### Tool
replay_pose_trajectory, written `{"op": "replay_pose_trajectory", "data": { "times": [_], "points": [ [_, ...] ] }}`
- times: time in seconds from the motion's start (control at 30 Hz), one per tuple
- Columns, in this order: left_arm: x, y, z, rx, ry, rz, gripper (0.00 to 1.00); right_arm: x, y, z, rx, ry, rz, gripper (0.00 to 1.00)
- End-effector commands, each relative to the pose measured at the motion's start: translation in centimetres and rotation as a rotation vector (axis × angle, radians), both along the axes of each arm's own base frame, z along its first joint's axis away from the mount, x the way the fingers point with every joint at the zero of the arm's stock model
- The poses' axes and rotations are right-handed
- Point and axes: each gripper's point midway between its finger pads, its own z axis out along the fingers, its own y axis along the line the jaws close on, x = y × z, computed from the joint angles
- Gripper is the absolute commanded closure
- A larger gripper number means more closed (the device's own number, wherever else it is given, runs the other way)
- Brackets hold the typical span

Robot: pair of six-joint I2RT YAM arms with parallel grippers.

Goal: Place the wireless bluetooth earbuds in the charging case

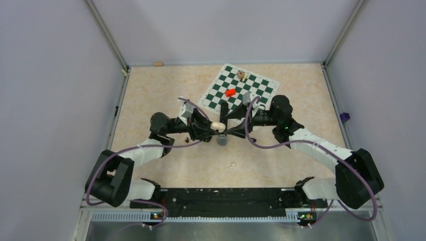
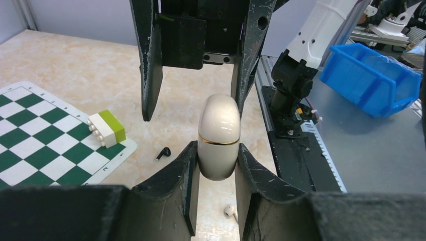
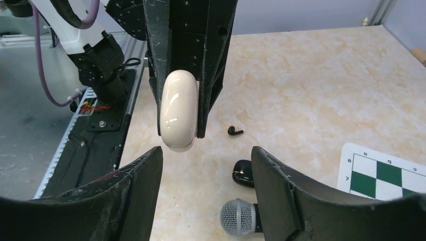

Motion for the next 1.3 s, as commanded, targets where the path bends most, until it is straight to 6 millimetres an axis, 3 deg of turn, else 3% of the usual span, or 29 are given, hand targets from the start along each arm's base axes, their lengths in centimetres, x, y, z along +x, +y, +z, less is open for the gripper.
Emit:
{"op": "replay_pose_trajectory", "data": {
  "times": [0.0, 0.4, 0.83, 0.97, 1.27],
  "points": [
    [0.6, -0.4, 0.9, -0.008, -0.034, 0.009, 1.0, 0.1, 0.6, 1.3, 0.014, -0.084, 0.009, 0.39],
    [0.9, -0.7, 0.0, 0.016, -0.034, 0.021, 1.0, -1.4, 1.5, 1.4, 0.017, -0.056, 0.086, 0.61],
    [1.1, -1.2, -1.4, 0.069, -0.019, 0.006, 1.0, -2.2, 1.7, 2.1, 0.018, -0.05, 0.132, 1.0],
    [1.3, -1.3, -1.5, 0.088, -0.007, 0.006, 0.91, -1.9, 1.6, 1.9, -0.024, -0.07, 0.123, 1.0],
    [1.2, -1.4, -1.9, 0.11, -0.013, -0.007, 0.88, -1.3, 1.4, 2.0, -0.071, -0.089, 0.096, 1.0]
  ]
}}
